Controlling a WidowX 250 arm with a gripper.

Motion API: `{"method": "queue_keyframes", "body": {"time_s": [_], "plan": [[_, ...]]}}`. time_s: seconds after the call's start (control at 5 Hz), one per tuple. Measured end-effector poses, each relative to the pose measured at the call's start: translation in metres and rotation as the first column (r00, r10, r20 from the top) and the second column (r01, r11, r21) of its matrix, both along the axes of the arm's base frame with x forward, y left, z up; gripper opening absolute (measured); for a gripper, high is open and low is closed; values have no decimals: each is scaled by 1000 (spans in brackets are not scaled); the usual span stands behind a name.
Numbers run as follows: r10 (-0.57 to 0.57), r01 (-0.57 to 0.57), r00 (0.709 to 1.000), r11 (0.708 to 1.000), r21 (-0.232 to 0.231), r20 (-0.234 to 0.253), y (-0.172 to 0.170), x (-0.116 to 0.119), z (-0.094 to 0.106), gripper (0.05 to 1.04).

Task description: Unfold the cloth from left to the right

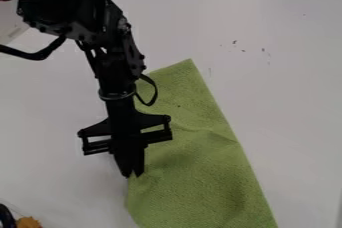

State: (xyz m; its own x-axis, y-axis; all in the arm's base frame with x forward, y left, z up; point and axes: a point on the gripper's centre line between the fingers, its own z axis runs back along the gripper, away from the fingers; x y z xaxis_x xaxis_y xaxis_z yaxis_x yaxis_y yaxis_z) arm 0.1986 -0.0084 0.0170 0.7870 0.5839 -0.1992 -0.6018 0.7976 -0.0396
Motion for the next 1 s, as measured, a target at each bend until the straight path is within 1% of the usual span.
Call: {"method": "queue_keyframes", "body": {"time_s": [0.4, 0.6, 0.8, 1.0], "plan": [[-42, 39, 990, 999, 28, 137, -21, 26, 48, 68], [-47, 40, 983, 998, 38, 179, -33, 41, 65, 68], [-64, 70, 966, 998, -12, 252, -52, 70, 76, 68], [-90, 121, 945, 989, -81, 313, -67, 97, 78, 68]]}}
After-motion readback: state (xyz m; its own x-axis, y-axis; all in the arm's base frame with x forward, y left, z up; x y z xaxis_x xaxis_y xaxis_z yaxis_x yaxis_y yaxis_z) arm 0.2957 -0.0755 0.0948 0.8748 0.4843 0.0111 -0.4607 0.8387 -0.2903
